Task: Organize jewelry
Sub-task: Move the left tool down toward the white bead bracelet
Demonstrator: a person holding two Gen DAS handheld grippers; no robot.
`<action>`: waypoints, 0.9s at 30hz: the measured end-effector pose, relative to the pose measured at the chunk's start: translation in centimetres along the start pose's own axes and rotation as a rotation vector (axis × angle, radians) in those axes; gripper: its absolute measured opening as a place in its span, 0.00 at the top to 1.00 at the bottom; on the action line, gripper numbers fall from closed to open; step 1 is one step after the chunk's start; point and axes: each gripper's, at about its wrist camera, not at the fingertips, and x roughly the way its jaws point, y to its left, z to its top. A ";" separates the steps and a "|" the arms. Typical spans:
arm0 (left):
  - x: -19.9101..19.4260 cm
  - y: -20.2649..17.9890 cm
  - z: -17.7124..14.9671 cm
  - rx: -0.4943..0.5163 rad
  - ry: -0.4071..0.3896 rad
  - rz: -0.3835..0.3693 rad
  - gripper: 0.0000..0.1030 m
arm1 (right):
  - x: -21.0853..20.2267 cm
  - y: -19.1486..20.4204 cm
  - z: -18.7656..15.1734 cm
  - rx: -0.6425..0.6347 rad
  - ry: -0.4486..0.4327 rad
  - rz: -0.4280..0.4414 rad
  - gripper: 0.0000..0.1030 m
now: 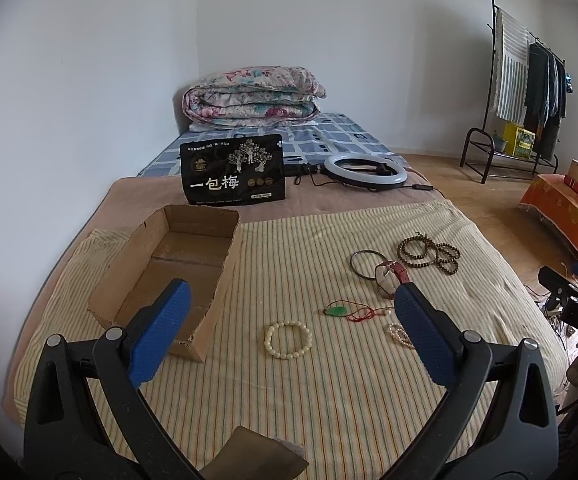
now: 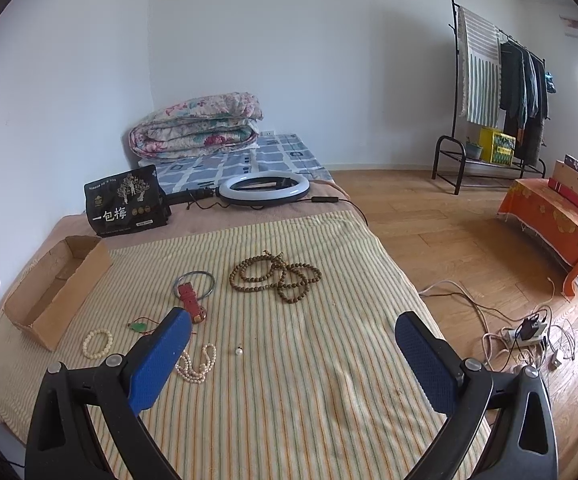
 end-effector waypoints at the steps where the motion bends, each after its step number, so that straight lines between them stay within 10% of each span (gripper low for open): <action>1: 0.0 0.0 0.1 0.000 0.002 -0.001 0.00 | 0.2 0.0 0.1 -0.013 0.000 -0.006 0.00; 12: 1.4 0.1 -1.6 0.051 0.083 -0.036 0.00 | 4.1 0.9 1.0 -0.210 0.043 0.012 0.00; 27: 4.4 -1.3 -3.6 0.078 0.222 -0.096 0.00 | 9.8 1.7 -0.3 -0.167 0.242 0.177 0.04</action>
